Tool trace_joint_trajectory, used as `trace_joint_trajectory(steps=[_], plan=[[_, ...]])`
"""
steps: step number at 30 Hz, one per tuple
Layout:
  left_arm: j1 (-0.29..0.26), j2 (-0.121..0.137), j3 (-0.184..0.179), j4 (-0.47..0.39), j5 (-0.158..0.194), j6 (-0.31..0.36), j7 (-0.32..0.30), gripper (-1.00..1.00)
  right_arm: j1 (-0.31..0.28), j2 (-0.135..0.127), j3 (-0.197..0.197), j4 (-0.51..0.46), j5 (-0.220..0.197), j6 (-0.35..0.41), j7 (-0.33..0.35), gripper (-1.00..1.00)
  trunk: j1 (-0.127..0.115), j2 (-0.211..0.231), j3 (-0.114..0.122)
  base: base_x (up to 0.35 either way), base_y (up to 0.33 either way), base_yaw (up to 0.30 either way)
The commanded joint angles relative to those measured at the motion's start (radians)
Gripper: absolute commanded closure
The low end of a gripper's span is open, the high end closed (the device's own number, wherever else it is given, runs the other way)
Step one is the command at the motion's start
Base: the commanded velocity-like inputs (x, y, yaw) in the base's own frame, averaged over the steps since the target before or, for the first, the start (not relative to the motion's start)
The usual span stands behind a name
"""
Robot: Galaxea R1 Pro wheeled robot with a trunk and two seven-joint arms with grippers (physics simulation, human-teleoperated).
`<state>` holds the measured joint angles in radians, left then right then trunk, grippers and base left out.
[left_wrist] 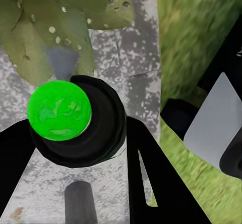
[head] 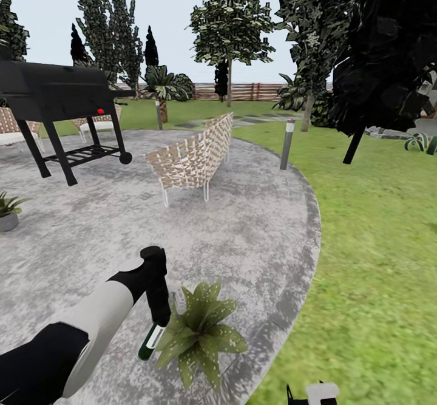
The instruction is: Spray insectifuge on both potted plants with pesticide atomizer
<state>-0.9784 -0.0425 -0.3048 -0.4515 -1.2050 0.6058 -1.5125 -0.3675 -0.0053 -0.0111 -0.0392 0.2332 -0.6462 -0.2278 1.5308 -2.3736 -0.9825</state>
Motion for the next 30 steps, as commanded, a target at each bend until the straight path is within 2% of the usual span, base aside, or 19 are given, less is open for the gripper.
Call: trace_joint_trajectory(steps=[1,17,21,23,24,27,30], plan=[[0.000,0.000,-0.001,-0.002,-0.005,0.011,-0.008,1.00,-0.001,0.000,-0.001,0.001,0.011,-0.001,-0.009,-1.00,0.000,0.000,-0.001,0.178,0.000,0.000],[0.005,-0.007,-0.001,-0.002,-0.007,0.032,-0.006,1.00,-0.001,0.000,-0.001,0.001,0.011,-0.001,-0.008,-1.00,0.000,0.000,-0.001,0.016,-0.042,0.000],[0.004,-0.009,-0.002,0.001,-0.007,0.030,-0.009,1.00,-0.001,0.001,-0.001,0.001,0.011,-0.001,-0.009,-1.00,0.000,0.000,-0.001,0.251,-0.001,0.000],[0.003,-0.008,-0.005,0.001,-0.007,0.027,-0.035,1.00,-0.001,0.000,-0.001,0.001,0.011,-0.001,-0.008,-1.00,0.000,0.000,-0.001,0.228,0.000,0.000],[0.000,-0.008,-0.006,-0.001,-0.015,0.024,-0.058,1.00,-0.001,0.000,-0.001,0.001,0.011,-0.001,-0.008,-1.00,0.000,0.000,-0.001,0.093,0.000,0.000],[-0.001,-0.008,-0.005,-0.002,-0.055,0.016,-0.058,1.00,-0.001,0.000,-0.001,0.001,0.011,-0.001,-0.008,-1.00,0.000,0.000,-0.001,0.032,0.000,0.000],[0.003,-0.008,-0.004,-0.002,-0.068,0.013,-0.058,1.00,-0.001,0.000,-0.001,0.001,0.011,-0.001,-0.008,-1.00,0.000,0.000,-0.001,0.004,0.000,0.000]])
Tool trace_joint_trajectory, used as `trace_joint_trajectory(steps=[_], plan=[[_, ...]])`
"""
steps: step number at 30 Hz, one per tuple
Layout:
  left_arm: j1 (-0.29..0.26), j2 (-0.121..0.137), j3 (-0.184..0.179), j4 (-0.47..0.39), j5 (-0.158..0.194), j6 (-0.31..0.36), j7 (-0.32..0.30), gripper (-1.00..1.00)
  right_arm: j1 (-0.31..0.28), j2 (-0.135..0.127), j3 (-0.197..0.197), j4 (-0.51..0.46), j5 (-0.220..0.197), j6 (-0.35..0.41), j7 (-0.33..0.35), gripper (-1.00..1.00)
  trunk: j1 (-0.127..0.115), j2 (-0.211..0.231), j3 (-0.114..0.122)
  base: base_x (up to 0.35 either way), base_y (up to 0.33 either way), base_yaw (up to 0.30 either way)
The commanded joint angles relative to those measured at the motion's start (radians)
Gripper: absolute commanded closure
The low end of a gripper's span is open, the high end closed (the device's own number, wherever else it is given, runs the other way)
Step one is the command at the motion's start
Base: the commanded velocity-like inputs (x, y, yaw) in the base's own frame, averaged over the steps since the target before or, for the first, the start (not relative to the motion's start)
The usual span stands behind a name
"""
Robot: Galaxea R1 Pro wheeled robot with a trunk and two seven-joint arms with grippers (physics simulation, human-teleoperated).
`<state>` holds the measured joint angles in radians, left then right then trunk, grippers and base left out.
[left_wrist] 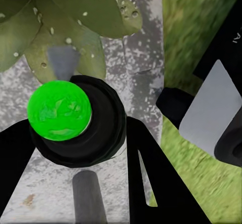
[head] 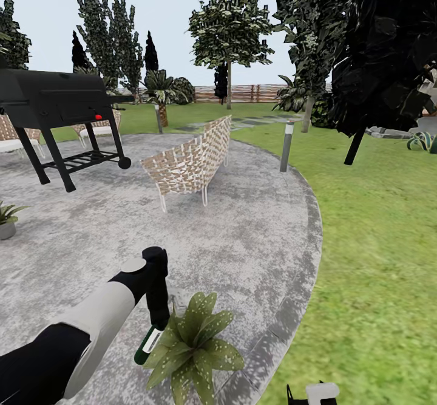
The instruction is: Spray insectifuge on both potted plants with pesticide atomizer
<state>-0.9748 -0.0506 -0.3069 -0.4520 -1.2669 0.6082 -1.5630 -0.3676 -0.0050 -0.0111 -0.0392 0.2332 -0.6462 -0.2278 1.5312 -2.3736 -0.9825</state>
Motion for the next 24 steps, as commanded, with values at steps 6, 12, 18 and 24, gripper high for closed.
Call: trace_joint_trajectory(steps=[6,12,18,24], plan=[[-0.001,-0.005,-0.001,-0.002,-0.006,0.010,-0.008,1.00,-0.001,0.000,-0.001,0.001,0.011,-0.001,-0.009,-1.00,0.000,0.000,-0.001,0.000,0.000,0.035],[0.001,-0.024,0.000,-0.002,-0.006,0.009,-0.008,1.00,-0.001,0.000,-0.001,0.001,0.011,-0.001,-0.009,-1.00,0.000,0.000,-0.001,-0.024,-0.026,0.252],[0.001,-0.027,0.000,-0.002,-0.008,0.008,-0.008,1.00,-0.001,0.000,-0.001,0.001,0.011,-0.001,-0.009,-1.00,0.000,0.000,-0.001,-0.204,-0.194,0.070],[-0.007,-0.028,0.000,-0.005,-0.002,0.013,-0.008,1.00,-0.001,0.000,-0.001,0.001,0.011,-0.001,-0.010,-1.00,0.000,0.000,-0.001,-0.235,-0.197,0.068]])
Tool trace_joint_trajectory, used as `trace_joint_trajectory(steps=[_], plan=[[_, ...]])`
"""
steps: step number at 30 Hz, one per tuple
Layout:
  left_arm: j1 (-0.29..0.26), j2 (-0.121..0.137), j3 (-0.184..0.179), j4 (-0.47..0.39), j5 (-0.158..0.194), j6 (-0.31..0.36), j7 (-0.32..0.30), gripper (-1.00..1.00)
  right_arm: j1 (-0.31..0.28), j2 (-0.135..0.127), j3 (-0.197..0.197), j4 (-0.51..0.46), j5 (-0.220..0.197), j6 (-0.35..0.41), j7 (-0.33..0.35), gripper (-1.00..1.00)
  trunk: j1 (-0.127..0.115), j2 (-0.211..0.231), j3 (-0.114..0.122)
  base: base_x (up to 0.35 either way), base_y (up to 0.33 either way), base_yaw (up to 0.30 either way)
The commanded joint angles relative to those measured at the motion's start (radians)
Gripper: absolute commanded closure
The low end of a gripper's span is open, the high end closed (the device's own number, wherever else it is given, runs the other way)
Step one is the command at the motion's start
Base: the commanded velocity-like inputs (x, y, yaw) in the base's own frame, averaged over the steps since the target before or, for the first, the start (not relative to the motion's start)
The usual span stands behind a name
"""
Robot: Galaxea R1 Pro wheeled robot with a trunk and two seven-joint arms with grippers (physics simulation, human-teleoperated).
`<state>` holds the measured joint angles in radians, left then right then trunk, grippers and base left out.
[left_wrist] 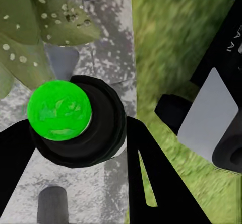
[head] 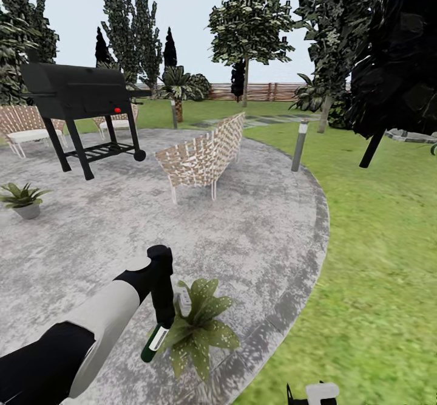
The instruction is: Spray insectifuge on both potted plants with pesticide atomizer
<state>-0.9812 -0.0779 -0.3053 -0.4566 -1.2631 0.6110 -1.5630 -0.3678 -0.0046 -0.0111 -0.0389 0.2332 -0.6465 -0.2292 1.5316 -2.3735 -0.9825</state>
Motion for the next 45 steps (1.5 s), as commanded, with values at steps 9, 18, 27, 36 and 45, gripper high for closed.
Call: trace_joint_trajectory(steps=[9,18,27,36,45], plan=[[0.001,0.000,0.011,-0.065,0.001,0.022,-0.008,1.00,0.000,0.000,-0.001,0.001,0.011,-0.001,-0.008,-1.00,-0.001,0.000,0.002,-0.236,-0.197,0.268],[0.034,0.007,0.051,-0.063,0.084,0.019,0.062,1.00,0.000,0.000,0.000,0.001,0.011,-0.001,-0.007,-1.00,-0.001,0.000,0.007,-0.227,-0.184,0.216],[0.059,0.008,0.066,-0.064,0.126,0.016,0.090,1.00,0.000,0.000,-0.001,0.001,0.011,-0.001,-0.007,-1.00,-0.001,0.000,0.007,-0.231,-0.169,0.000],[0.109,0.005,0.134,-0.063,0.169,-0.021,0.230,1.00,0.000,-0.002,0.000,0.001,0.011,-0.001,-0.004,-1.00,-0.001,0.000,0.007,-0.234,-0.172,0.000],[0.203,0.039,0.146,-0.053,0.382,-0.307,0.381,1.00,0.000,-0.039,0.057,-0.090,0.202,0.031,0.012,-1.00,-0.001,0.000,0.007,-0.040,-0.028,0.000]])
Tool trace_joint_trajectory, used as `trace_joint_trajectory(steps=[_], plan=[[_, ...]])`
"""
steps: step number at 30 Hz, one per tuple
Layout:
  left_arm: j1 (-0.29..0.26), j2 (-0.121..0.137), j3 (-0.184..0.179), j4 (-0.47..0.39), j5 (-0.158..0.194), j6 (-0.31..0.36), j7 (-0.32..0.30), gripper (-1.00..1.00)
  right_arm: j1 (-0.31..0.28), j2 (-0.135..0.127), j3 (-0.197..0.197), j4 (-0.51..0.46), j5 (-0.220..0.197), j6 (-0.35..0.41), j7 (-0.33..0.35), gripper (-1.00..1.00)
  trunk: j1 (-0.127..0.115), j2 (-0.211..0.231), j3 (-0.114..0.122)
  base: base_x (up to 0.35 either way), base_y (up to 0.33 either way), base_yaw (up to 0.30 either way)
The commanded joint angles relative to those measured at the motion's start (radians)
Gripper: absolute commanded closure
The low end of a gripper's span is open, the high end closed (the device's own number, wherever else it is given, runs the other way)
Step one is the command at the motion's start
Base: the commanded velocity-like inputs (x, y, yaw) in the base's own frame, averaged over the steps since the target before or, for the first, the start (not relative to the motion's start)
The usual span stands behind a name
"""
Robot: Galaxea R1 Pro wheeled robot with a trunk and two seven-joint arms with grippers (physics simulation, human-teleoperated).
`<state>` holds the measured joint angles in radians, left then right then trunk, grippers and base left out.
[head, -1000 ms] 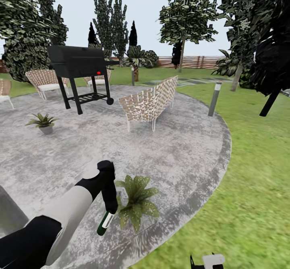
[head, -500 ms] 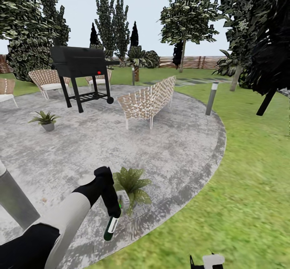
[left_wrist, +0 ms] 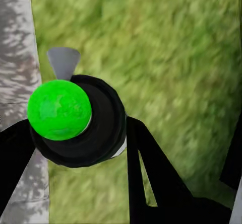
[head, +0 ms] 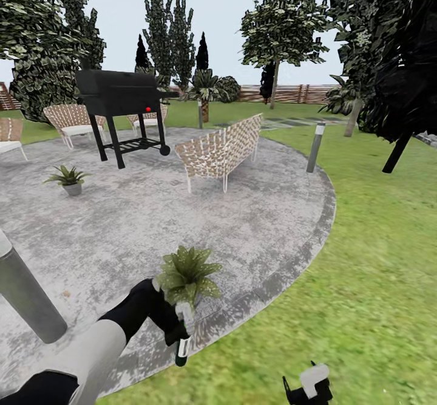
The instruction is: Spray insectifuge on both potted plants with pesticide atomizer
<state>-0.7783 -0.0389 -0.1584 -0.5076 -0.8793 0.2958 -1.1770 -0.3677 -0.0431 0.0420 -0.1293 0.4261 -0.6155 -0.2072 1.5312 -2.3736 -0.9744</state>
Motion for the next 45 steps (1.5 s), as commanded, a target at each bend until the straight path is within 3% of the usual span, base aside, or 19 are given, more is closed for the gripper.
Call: trace_joint_trajectory(steps=[1,2,3,5,7,8,9,12,15,16,19,24,32,36,45], plan=[[0.011,0.002,0.000,0.001,-0.001,-0.044,-0.004,1.00,0.000,-0.002,0.009,-0.031,0.056,0.024,0.015,-1.00,0.000,0.000,-0.001,0.000,0.000,0.000],[0.030,0.007,0.000,0.002,0.001,-0.110,-0.002,1.00,0.000,-0.003,0.014,-0.078,0.111,0.070,0.093,-1.00,0.000,0.000,-0.001,0.000,0.000,0.000],[0.061,0.015,0.000,0.004,0.000,-0.192,-0.002,1.00,-0.004,-0.005,0.017,-0.158,0.153,0.142,0.304,-1.00,0.000,0.000,-0.001,0.000,0.000,0.000],[0.076,0.032,-0.001,0.006,0.000,-0.285,-0.003,1.00,-0.029,-0.006,0.016,-0.273,0.170,0.228,0.586,-1.00,0.000,0.000,-0.001,0.000,0.000,0.000],[0.078,0.039,-0.003,0.007,-0.004,-0.322,-0.003,1.00,-0.066,-0.005,0.016,-0.306,0.170,0.256,0.761,-1.00,0.000,0.000,-0.001,0.000,0.000,0.000],[0.079,0.039,-0.012,0.023,-0.019,-0.334,-0.004,1.00,-0.118,-0.005,0.016,-0.327,0.171,0.266,0.960,-1.00,0.000,0.000,-0.001,0.000,0.000,0.000],[0.079,0.038,-0.014,0.030,-0.038,-0.333,-0.004,1.00,-0.125,-0.005,0.016,-0.329,0.170,0.266,1.014,-1.00,0.000,0.000,-0.001,0.000,0.000,0.000],[0.079,0.036,-0.016,0.033,-0.055,-0.331,-0.003,1.00,-0.127,-0.002,0.018,-0.328,0.168,0.266,1.039,-1.00,0.000,0.000,-0.001,0.000,0.000,0.000],[0.080,0.019,-0.029,0.035,-0.089,-0.325,0.023,1.00,-0.128,0.014,0.024,-0.327,0.169,0.266,1.044,-1.00,0.000,0.000,-0.001,0.000,0.000,0.000],[0.080,-0.001,-0.031,0.037,-0.093,-0.323,0.047,1.00,-0.128,0.027,0.026,-0.327,0.170,0.266,1.057,1.00,0.000,0.000,-0.001,0.000,0.000,0.000],[0.086,-0.025,-0.033,0.047,-0.098,-0.321,0.063,1.00,-0.128,0.035,0.027,-0.341,0.171,0.266,1.122,1.00,0.000,0.000,-0.001,0.000,0.000,0.000],[0.089,-0.058,-0.033,0.050,-0.122,-0.320,0.083,1.00,-0.128,0.045,0.027,-0.361,0.171,0.266,1.134,1.00,0.000,0.000,-0.001,0.000,0.000,0.000],[0.128,-0.067,-0.036,0.050,-0.131,-0.334,0.115,1.00,-0.129,0.076,0.027,-0.425,0.169,0.266,1.171,1.00,0.000,0.000,-0.001,0.000,0.000,0.000],[0.143,-0.067,-0.114,0.049,-0.171,-0.327,0.120,1.00,-0.129,0.099,0.027,-0.432,0.169,0.266,1.172,1.00,0.000,0.000,-0.001,0.000,0.000,0.000],[0.143,-0.085,-0.118,0.048,-0.159,-0.322,0.170,1.00,-0.129,0.118,0.027,-0.457,0.167,0.266,1.174,1.00,0.000,0.000,-0.001,0.000,0.000,0.000]])
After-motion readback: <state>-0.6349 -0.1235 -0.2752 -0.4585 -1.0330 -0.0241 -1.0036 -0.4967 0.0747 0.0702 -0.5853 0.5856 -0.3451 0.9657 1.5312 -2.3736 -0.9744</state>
